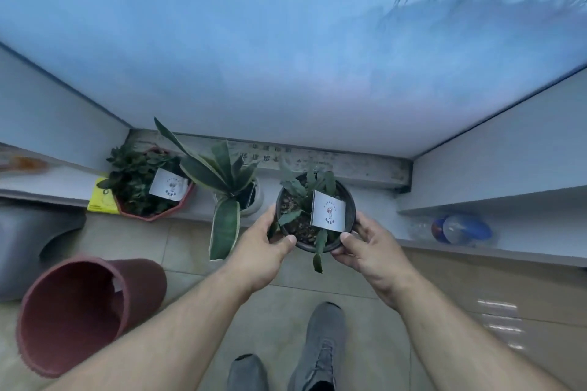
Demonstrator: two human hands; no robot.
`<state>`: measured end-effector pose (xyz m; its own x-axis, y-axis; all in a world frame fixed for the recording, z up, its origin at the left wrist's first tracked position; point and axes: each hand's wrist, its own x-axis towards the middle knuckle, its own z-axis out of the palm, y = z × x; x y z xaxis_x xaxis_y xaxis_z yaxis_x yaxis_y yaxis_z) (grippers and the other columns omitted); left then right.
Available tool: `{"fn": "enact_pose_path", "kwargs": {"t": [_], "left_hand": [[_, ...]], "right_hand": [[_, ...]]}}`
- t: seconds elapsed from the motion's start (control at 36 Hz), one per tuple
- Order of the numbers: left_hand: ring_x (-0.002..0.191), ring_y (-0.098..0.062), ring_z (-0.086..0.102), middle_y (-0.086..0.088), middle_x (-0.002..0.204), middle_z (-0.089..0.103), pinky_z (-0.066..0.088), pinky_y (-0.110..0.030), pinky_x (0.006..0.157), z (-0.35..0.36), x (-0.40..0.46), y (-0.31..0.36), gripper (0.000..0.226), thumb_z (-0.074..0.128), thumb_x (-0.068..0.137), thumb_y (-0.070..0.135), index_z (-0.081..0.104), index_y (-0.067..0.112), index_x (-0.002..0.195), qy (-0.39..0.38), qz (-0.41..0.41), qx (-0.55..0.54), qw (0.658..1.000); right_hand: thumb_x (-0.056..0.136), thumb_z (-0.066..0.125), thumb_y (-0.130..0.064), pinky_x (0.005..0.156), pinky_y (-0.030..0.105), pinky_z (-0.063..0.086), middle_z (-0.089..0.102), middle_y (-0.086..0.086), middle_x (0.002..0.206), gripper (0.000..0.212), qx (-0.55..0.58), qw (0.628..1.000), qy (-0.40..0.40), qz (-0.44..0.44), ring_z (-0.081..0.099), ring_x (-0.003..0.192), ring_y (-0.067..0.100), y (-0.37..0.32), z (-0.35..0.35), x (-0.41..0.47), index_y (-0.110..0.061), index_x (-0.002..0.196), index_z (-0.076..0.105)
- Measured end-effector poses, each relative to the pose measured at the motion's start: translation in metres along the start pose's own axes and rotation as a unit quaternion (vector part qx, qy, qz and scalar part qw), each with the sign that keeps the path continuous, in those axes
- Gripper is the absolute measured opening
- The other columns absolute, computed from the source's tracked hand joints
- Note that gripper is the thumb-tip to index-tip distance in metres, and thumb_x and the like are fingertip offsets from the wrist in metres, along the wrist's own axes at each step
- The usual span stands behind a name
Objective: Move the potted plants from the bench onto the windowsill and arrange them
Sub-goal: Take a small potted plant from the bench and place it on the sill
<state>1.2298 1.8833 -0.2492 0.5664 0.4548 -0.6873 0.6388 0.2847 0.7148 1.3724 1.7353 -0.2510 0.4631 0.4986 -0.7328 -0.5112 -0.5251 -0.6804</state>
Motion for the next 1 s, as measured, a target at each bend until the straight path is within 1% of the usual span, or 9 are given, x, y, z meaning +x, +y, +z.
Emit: {"fn": "enact_pose_path", "kwargs": {"t": [0.17, 0.33, 0.53, 0.61, 0.67, 0.75, 0.83, 0.89, 1.0], "left_hand": [[0.102, 0.024, 0.057, 0.028, 0.118, 0.064, 0.04, 0.003, 0.084, 0.008, 0.051, -0.03, 0.061, 0.059, 0.094, -0.001, 0.046, 0.038, 0.139, 0.017, -0.006, -0.019, 1.0], [0.102, 0.02, 0.06, 0.021, 0.123, 0.065, 0.042, 0.002, 0.085, 0.009, 0.081, -0.052, 0.061, 0.057, 0.095, -0.003, 0.044, 0.031, 0.144, 0.023, -0.025, -0.021, 0.999], [0.092, 0.024, 0.06, 0.033, 0.104, 0.064, 0.042, 0.003, 0.078, 0.012, 0.097, -0.058, 0.06, 0.057, 0.094, -0.006, 0.046, 0.047, 0.12, 0.032, -0.032, -0.018, 0.999], [0.09, 0.031, 0.055, 0.03, 0.115, 0.061, 0.038, 0.007, 0.079, 0.013, 0.096, -0.056, 0.065, 0.057, 0.095, -0.003, 0.04, 0.043, 0.137, 0.038, -0.046, -0.013, 0.998], [0.095, 0.026, 0.054, 0.022, 0.128, 0.056, 0.035, 0.003, 0.083, 0.014, 0.092, -0.052, 0.07, 0.058, 0.097, 0.003, 0.029, 0.035, 0.152, 0.051, -0.062, -0.007, 0.997], [0.116, 0.001, 0.049, 0.01, 0.146, 0.048, 0.03, -0.014, 0.097, 0.015, 0.076, -0.039, 0.076, 0.058, 0.098, 0.011, 0.015, 0.027, 0.159, 0.067, -0.102, 0.006, 0.993], [0.141, -0.012, 0.038, 0.004, 0.159, 0.035, 0.026, -0.017, 0.103, 0.012, 0.047, -0.014, 0.074, 0.058, 0.098, 0.016, 0.015, 0.026, 0.159, 0.085, -0.126, 0.033, 0.988], [0.141, -0.014, 0.039, 0.004, 0.159, 0.035, 0.026, -0.017, 0.1, 0.009, 0.025, 0.005, 0.07, 0.056, 0.099, 0.018, 0.019, 0.026, 0.158, 0.09, -0.123, 0.047, 0.987], [0.119, -0.006, 0.052, 0.005, 0.155, 0.04, 0.032, -0.019, 0.095, -0.004, -0.037, 0.066, 0.065, 0.055, 0.1, 0.017, 0.025, 0.028, 0.156, 0.091, -0.096, 0.044, 0.99]], "right_hand": [[0.101, 0.048, 0.004, 0.084, 0.031, 0.058, 0.068, 0.0, 0.13, 0.049, -0.02, 1.0, 0.001, 0.005, 0.067, 0.07, 0.007, 0.028, 0.002, 0.058, -0.026, 0.138, 0.059], [0.101, 0.048, 0.004, 0.078, 0.025, 0.057, 0.066, -0.006, 0.132, 0.049, -0.03, 0.999, 0.012, 0.015, 0.064, 0.067, 0.007, 0.043, 0.006, 0.09, -0.028, 0.137, 0.06], [0.101, 0.05, 0.002, 0.083, 0.03, 0.059, 0.066, -0.007, 0.134, 0.05, -0.044, 0.999, 0.018, 0.019, 0.064, 0.07, 0.011, 0.05, 0.004, 0.109, -0.029, 0.138, 0.06], [0.102, 0.05, -0.001, 0.088, 0.032, 0.059, 0.064, -0.007, 0.137, 0.049, -0.051, 0.998, 0.011, 0.03, 0.068, 0.081, 0.011, 0.05, 0.002, 0.111, -0.03, 0.14, 0.058], [0.102, 0.051, -0.003, 0.093, 0.033, 0.058, 0.062, -0.013, 0.138, 0.051, -0.06, 0.998, 0.008, 0.035, 0.07, 0.101, 0.011, 0.047, 0.004, 0.108, -0.034, 0.142, 0.056], [0.099, 0.058, -0.015, 0.106, 0.043, 0.05, 0.056, -0.021, 0.143, 0.054, -0.102, 0.994, 0.019, 0.042, 0.064, 0.123, 0.015, 0.037, 0.006, 0.096, -0.041, 0.146, 0.051], [0.098, 0.062, -0.021, 0.117, 0.048, 0.041, 0.043, -0.007, 0.158, 0.069, -0.125, 0.987, 0.055, 0.08, 0.052, 0.138, 0.021, 0.021, 0.003, 0.075, -0.027, 0.159, 0.031], [0.1, 0.061, -0.018, 0.117, 0.047, 0.041, 0.043, -0.002, 0.158, 0.068, -0.131, 0.985, 0.066, 0.09, 0.051, 0.138, 0.023, 0.006, 0.002, 0.057, -0.019, 0.16, 0.03], [0.1, 0.061, -0.019, 0.116, 0.046, 0.042, 0.048, -0.002, 0.154, 0.061, -0.13, 0.985, 0.078, 0.078, 0.054, 0.133, 0.02, -0.049, -0.003, -0.003, -0.019, 0.156, 0.037]]}}
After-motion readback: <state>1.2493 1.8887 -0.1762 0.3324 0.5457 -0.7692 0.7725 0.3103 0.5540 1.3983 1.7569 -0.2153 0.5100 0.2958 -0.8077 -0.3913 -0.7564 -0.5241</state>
